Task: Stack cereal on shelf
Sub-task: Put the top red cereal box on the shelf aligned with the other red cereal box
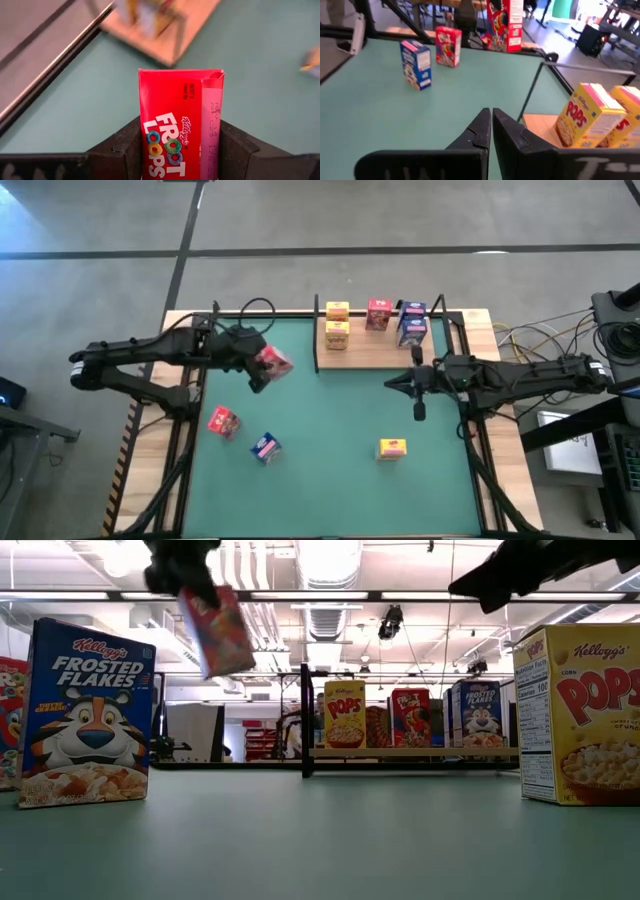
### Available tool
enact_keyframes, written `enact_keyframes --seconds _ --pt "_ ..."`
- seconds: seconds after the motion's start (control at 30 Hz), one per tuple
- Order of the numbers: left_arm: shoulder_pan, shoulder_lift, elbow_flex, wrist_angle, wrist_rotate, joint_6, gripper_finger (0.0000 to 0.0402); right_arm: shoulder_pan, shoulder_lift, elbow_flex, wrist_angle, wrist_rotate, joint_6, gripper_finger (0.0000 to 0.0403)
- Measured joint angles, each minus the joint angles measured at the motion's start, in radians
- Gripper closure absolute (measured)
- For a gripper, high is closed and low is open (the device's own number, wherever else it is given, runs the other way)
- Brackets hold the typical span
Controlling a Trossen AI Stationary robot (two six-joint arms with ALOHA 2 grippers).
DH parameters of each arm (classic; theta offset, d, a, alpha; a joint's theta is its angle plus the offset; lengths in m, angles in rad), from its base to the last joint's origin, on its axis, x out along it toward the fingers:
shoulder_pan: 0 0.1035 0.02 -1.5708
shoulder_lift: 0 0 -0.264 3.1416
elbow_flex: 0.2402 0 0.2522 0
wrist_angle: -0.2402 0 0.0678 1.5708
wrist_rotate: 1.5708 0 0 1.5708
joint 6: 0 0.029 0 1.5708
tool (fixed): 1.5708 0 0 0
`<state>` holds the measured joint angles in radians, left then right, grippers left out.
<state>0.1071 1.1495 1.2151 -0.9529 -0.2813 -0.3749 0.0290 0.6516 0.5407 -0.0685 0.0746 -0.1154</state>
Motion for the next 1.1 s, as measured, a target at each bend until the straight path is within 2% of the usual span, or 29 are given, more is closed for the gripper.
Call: enact_keyframes --seconds 0.23,0.4,0.73,1.1 --pt "-0.075 0.116 0.11 0.118 0.0 0.125 0.0235 0.063 -0.037 -0.007 0.001 -0.005 -0.009 0.0394" --pt "-0.074 0.229 0.191 0.215 -0.048 0.247 0.0235 0.116 -0.036 -0.008 0.025 -0.004 -0.044 0.0394" --pt "-0.067 0.42 0.321 0.38 -0.05 0.458 0.0235 0.237 -0.037 -0.009 0.073 -0.005 -0.132 0.0394" --pt "-0.041 0.532 0.337 0.598 -0.05 0.56 0.0235 0.297 -0.038 -0.009 0.112 -0.004 -0.211 0.0394"
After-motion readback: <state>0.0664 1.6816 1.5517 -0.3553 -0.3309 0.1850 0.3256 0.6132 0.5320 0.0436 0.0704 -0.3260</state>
